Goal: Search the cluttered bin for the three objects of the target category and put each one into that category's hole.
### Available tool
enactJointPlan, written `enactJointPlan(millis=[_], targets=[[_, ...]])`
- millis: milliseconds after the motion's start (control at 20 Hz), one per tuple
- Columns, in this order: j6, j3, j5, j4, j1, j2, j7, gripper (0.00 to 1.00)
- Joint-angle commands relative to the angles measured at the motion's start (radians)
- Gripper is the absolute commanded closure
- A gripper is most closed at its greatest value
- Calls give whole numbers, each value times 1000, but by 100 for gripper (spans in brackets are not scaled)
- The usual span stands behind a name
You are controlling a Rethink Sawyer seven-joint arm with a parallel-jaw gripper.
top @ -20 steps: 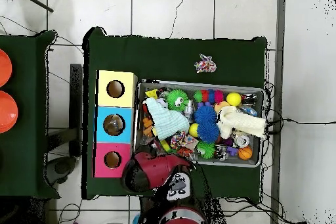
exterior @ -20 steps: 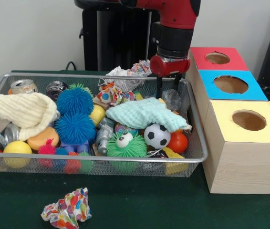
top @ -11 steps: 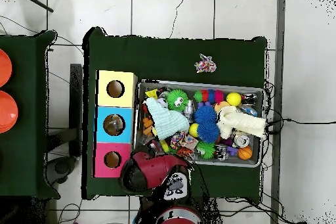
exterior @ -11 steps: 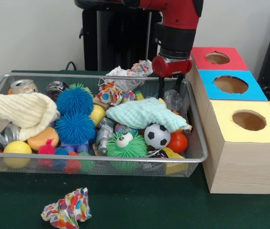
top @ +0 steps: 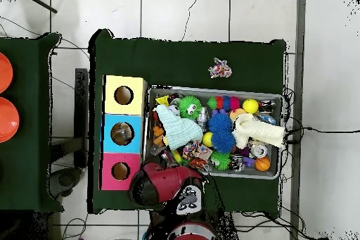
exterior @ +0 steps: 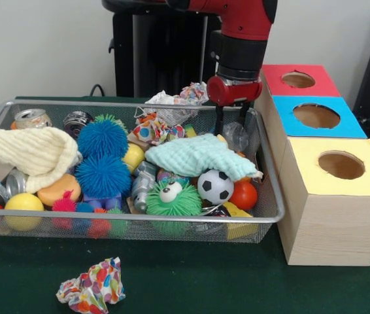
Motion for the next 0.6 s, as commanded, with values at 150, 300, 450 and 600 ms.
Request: enactJointPlan(millis=[150,300,450,600], targets=[[-46,28,49,-20,-17,29,222,0],[-48,27,50,-22,-15,31,222,0],[-51,26,49,-23,-15,33,221,0],[-53,26,48,-22,-16,33,221,0]])
